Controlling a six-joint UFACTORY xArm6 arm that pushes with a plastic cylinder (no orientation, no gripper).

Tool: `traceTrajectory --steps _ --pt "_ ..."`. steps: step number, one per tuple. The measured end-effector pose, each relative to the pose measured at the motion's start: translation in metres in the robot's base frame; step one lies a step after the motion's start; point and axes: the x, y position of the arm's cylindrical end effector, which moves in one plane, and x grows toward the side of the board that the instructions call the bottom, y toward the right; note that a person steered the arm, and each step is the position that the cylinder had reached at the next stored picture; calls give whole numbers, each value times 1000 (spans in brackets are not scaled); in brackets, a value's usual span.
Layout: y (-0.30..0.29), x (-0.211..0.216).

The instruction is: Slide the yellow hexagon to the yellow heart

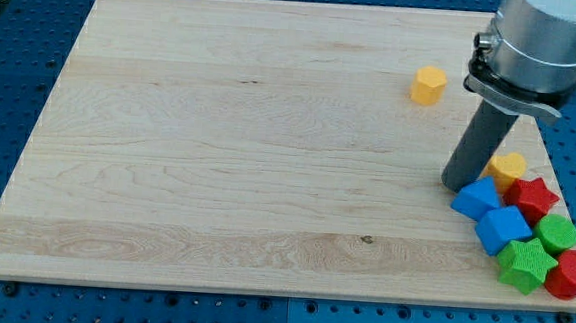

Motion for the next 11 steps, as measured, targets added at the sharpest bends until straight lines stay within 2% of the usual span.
traceTrajectory --steps 2,3,4,5,6,7,8,10,11 --pt "2 7" --pt "-47 2" --pt "-90 -32" --pt "-101 -98" --pt "-97 -167" --pt "-45 -199" --pt "15 -194" --pt "-13 -152" --pt "-29 -148"
